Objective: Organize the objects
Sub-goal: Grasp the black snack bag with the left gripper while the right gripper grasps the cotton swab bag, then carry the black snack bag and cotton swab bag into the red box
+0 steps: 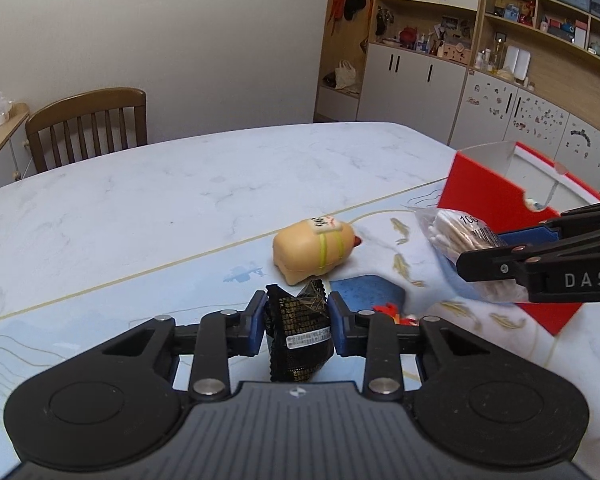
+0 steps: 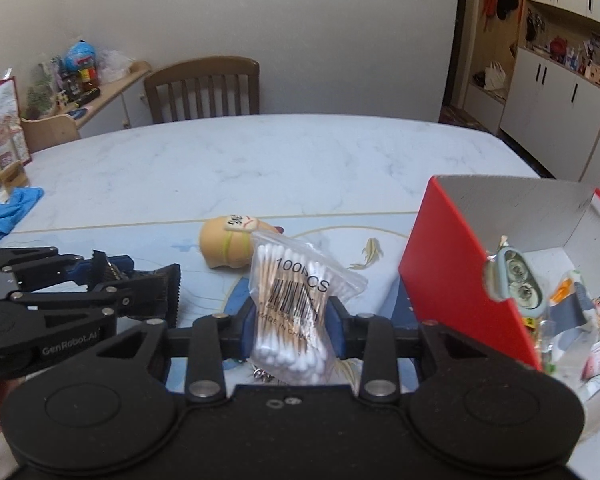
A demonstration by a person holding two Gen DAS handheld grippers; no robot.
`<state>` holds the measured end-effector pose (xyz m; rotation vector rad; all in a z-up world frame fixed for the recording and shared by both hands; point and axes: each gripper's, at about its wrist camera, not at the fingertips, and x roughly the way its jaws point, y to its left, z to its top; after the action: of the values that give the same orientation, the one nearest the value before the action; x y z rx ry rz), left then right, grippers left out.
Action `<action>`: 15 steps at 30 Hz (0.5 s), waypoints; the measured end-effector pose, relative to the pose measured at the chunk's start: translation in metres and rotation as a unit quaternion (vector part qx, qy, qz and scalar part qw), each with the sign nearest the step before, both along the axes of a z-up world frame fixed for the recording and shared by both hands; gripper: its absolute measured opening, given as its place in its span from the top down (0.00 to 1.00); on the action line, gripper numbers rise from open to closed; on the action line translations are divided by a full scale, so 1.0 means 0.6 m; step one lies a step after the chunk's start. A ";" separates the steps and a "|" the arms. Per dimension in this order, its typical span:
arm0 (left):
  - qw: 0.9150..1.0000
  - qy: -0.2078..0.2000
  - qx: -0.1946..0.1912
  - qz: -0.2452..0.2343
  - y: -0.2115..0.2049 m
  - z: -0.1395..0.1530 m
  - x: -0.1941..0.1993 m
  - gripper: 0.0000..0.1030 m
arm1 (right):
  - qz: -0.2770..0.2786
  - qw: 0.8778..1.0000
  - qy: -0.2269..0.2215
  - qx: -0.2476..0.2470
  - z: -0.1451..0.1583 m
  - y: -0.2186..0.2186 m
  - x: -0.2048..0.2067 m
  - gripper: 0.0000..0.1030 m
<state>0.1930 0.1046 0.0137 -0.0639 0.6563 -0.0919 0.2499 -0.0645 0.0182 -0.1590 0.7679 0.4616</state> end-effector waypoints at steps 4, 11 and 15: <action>1.000 -0.008 -0.006 -0.006 -0.012 0.025 -0.018 0.70 | 0.008 1.000 -0.005 0.013 0.023 -0.018 -0.012 0.67; 0.999 -0.024 -0.010 -0.022 -0.052 0.080 -0.039 0.70 | 0.017 0.999 -0.017 0.022 0.064 -0.053 -0.020 0.67; 0.999 -0.039 -0.008 -0.036 -0.083 0.109 -0.041 0.70 | 0.013 0.999 -0.031 0.027 0.086 -0.087 -0.025 0.67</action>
<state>0.1681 0.0547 0.0789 -0.0515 0.5799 -0.1676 0.2351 -0.1169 0.0700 -0.1322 0.6921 0.4995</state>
